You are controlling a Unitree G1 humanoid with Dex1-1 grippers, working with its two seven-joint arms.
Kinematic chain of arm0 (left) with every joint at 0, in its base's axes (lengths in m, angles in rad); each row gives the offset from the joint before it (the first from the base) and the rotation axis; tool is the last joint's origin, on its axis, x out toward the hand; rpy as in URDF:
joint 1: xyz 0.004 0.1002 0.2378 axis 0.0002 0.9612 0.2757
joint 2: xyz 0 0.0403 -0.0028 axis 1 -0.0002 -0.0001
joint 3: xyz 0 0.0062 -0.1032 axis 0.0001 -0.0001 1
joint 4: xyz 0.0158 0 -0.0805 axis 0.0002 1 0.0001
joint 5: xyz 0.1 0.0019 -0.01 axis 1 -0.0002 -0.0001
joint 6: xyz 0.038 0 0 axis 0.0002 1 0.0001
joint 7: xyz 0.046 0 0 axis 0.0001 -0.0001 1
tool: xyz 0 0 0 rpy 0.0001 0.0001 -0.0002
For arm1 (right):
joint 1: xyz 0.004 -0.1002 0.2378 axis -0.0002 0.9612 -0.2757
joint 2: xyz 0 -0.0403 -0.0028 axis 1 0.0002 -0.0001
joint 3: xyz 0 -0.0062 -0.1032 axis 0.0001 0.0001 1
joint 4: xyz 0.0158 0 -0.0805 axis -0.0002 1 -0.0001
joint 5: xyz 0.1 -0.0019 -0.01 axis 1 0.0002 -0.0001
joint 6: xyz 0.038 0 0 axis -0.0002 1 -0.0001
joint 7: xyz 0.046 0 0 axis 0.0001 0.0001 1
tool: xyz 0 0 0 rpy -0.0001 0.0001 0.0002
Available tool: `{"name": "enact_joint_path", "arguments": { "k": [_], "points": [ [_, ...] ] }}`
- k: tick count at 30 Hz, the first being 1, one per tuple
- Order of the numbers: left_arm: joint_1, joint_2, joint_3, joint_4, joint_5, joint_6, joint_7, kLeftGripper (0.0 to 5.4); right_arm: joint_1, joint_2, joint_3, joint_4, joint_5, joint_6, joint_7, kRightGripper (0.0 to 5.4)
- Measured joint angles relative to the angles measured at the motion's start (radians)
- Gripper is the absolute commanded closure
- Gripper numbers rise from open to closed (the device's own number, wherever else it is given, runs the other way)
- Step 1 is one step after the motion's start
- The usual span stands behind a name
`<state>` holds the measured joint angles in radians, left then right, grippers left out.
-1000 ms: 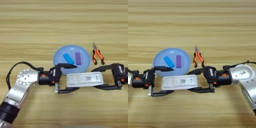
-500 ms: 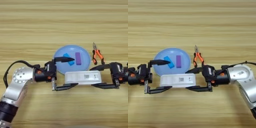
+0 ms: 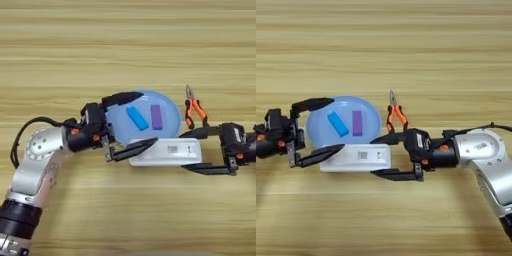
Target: Move the objects on the table
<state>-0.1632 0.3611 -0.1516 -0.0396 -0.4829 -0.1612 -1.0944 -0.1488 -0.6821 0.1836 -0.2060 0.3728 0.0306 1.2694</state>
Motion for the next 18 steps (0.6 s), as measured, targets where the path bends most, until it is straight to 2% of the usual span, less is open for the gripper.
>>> {"name": "enact_joint_path", "arguments": {
  "k": [5,7,13,18],
  "points": [
    [-0.035,-0.082,0.061,0.0,0.014,-0.002,0.183,0.0,0.0,0.012,-0.01,0.008,0.002,-0.004,-0.015,2.49],
    [-0.06,-0.104,0.079,0.009,0.052,-0.003,0.263,0.0,0.0,0.016,-0.019,0.008,0.004,-0.007,-0.02,2.49],
    [-0.098,-0.182,0.133,0.062,0.24,-0.024,0.571,0.0,0.009,0.025,-0.039,0.012,0.009,-0.023,-0.026,2.49],
    [-0.109,-0.207,0.167,0.114,0.364,-0.038,0.767,0.0,0.018,0.031,-0.045,0.02,0.011,-0.026,-0.037,2.49]
  ]
}}
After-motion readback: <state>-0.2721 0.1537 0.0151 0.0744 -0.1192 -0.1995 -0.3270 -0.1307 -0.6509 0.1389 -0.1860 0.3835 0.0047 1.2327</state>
